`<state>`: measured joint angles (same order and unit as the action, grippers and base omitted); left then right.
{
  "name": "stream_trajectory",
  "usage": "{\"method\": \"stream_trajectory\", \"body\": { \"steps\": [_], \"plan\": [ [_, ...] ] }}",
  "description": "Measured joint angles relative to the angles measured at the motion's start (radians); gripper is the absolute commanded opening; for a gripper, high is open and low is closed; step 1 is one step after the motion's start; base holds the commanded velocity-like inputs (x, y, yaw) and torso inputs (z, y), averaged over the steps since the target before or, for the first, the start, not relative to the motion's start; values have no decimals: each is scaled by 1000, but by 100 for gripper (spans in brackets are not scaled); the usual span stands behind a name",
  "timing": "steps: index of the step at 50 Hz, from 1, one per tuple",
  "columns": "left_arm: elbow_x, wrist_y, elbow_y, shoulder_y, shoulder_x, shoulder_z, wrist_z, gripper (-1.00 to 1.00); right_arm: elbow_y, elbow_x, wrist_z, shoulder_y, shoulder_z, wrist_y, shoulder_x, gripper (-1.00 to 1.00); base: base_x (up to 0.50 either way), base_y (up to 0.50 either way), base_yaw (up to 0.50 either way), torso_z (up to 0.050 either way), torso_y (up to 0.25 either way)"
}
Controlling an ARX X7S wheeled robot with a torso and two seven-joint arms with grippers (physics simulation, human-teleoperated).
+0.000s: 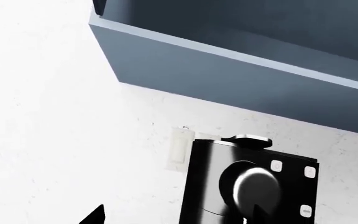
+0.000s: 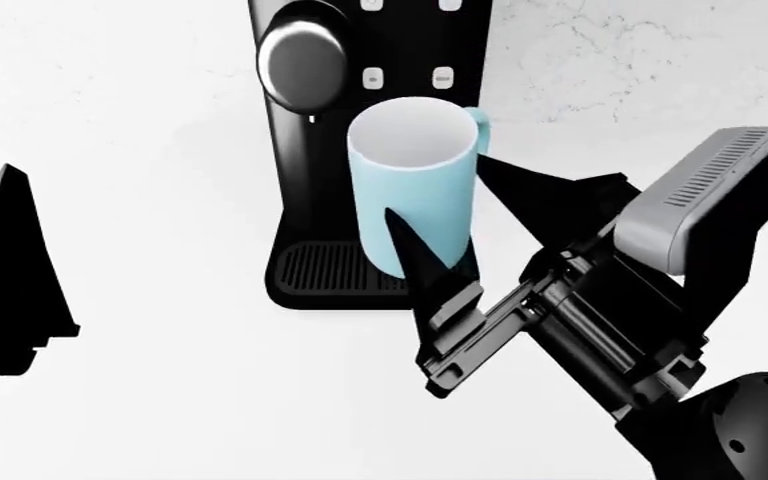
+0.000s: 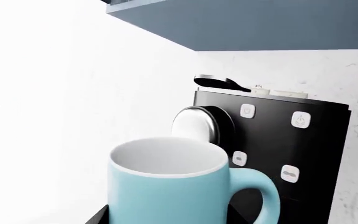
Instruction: Pick the mug from the cabinet, place it under the coffee machine dispenser, and press the start button.
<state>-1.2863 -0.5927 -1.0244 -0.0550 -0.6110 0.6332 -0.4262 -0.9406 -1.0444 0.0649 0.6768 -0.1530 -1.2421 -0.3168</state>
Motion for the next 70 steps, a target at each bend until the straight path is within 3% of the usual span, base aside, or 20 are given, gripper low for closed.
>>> {"method": "stream_trajectory", "body": {
  "steps": [15,28,70],
  "plan": [
    [18,35,-10,48,11,-12,28,100,38,109,-35,-26,95,104,22,-100,0,0,0,-6,1],
    [72,168,-17,136,-61,-91,29,100,76,182,-50,-43,171,172,35,-100,0,0,0,-50,0],
    [121,344,-6,243,-114,-160,21,100,275,366,-82,-85,343,397,97,-100,0,0,0,0,0]
  ]
}}
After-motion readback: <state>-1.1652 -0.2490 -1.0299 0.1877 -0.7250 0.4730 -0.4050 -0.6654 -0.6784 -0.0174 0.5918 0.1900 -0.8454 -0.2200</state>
